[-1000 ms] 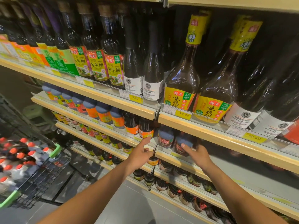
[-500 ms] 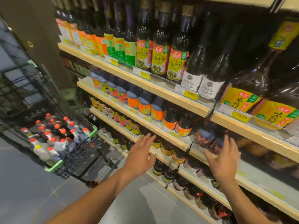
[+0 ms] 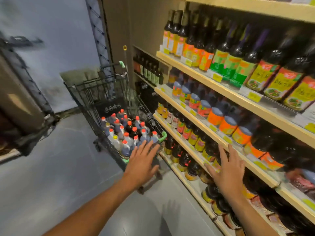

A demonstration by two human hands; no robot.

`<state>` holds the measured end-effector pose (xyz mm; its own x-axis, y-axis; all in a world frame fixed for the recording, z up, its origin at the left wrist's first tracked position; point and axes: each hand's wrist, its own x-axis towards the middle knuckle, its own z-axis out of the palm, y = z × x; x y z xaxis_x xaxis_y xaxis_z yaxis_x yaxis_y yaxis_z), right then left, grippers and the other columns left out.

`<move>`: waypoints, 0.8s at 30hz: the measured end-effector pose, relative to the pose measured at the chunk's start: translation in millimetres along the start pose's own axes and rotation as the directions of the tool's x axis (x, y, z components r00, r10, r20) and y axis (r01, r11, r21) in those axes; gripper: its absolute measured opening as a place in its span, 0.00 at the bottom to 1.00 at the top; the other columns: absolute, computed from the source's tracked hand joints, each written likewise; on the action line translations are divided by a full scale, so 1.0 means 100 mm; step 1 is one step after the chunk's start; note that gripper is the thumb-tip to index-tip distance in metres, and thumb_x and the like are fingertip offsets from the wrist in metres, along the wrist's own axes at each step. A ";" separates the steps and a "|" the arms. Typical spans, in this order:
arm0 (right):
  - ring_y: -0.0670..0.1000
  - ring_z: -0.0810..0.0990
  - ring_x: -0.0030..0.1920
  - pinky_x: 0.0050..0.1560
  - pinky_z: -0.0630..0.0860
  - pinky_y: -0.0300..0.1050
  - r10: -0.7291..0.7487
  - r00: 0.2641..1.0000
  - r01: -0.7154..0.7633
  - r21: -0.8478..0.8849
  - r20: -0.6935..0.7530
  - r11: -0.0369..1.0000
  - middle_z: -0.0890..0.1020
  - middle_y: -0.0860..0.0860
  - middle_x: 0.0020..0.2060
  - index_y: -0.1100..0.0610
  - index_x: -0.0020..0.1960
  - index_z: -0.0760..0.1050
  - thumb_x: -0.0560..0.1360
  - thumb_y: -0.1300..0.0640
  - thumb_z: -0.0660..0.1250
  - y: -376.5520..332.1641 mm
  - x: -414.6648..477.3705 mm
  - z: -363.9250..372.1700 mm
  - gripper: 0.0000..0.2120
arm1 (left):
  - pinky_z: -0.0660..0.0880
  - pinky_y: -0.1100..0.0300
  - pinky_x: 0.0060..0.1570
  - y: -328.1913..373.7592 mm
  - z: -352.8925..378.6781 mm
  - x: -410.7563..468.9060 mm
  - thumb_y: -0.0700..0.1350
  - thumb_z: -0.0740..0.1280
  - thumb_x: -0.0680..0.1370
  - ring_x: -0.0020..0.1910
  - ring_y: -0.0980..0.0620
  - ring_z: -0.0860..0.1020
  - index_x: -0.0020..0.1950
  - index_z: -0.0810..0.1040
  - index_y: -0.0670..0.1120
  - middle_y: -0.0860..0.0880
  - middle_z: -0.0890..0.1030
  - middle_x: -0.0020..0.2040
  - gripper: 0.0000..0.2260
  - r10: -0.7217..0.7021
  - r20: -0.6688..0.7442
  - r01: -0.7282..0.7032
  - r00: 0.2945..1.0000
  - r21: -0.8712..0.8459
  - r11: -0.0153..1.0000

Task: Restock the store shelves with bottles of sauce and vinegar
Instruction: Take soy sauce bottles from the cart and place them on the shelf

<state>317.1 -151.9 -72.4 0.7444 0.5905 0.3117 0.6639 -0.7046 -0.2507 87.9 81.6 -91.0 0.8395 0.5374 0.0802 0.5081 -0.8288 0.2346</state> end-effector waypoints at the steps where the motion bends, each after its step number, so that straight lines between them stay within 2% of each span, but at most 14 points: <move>1: 0.61 0.59 0.79 0.75 0.57 0.71 -0.029 1.000 0.028 0.006 0.010 1.000 0.63 0.59 0.79 0.52 0.80 0.63 0.73 0.39 0.73 -0.21 0.03 0.06 0.42 | 0.51 0.42 0.81 -0.18 -0.04 -0.05 0.62 0.64 0.81 0.84 0.46 0.47 0.84 0.51 0.56 0.51 0.50 0.85 0.36 -0.030 0.006 0.030 1.000 0.006 1.000; 6: 0.60 0.60 0.79 0.76 0.57 0.70 -0.183 0.981 0.183 0.008 0.068 0.983 0.62 0.56 0.80 0.50 0.80 0.61 0.71 0.36 0.75 -1.09 0.19 0.41 0.45 | 0.53 0.44 0.80 -0.90 -0.21 -0.21 0.61 0.66 0.80 0.83 0.44 0.53 0.84 0.54 0.56 0.49 0.55 0.84 0.37 -0.165 -0.008 0.165 0.986 -0.030 0.986; 11: 0.61 0.62 0.78 0.75 0.60 0.69 -0.295 0.950 0.291 0.061 0.099 0.955 0.64 0.57 0.79 0.51 0.80 0.63 0.70 0.37 0.76 -1.68 0.42 0.78 0.45 | 0.56 0.42 0.78 -1.37 -0.25 -0.14 0.58 0.70 0.78 0.83 0.43 0.54 0.84 0.58 0.54 0.48 0.56 0.84 0.37 -0.210 -0.020 0.209 0.978 -0.053 0.977; 13: 0.60 0.60 0.79 0.75 0.60 0.68 -0.333 0.936 0.324 0.093 0.116 0.942 0.62 0.56 0.80 0.51 0.80 0.61 0.71 0.37 0.75 -1.89 0.57 0.94 0.44 | 0.54 0.41 0.79 -1.57 -0.24 -0.01 0.58 0.69 0.79 0.84 0.43 0.52 0.84 0.58 0.54 0.48 0.55 0.85 0.37 -0.216 -0.020 0.215 0.976 -0.058 0.975; 18: 0.60 0.61 0.79 0.76 0.61 0.66 -0.402 0.902 0.376 0.172 0.156 0.911 0.62 0.55 0.80 0.51 0.81 0.60 0.73 0.36 0.72 -2.40 1.14 1.41 0.43 | 0.48 0.43 0.81 -2.14 -0.35 0.56 0.61 0.62 0.81 0.84 0.47 0.43 0.85 0.50 0.57 0.53 0.47 0.85 0.35 -0.227 -0.017 0.227 0.974 -0.015 0.974; 24: 0.57 0.58 0.81 0.78 0.56 0.63 -0.448 0.857 0.410 0.191 0.254 0.892 0.59 0.52 0.81 0.46 0.83 0.52 0.75 0.33 0.67 -2.98 1.90 2.00 0.43 | 0.48 0.43 0.81 -2.80 -0.49 1.27 0.62 0.63 0.81 0.84 0.48 0.44 0.84 0.51 0.56 0.52 0.50 0.85 0.36 -0.259 0.004 0.259 0.966 -0.006 0.966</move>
<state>275.6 248.8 -121.4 0.3589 0.9217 0.1472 0.9109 -0.3115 -0.2706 42.5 389.4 -99.4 0.6804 0.7327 0.0125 0.7069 -0.6607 0.2527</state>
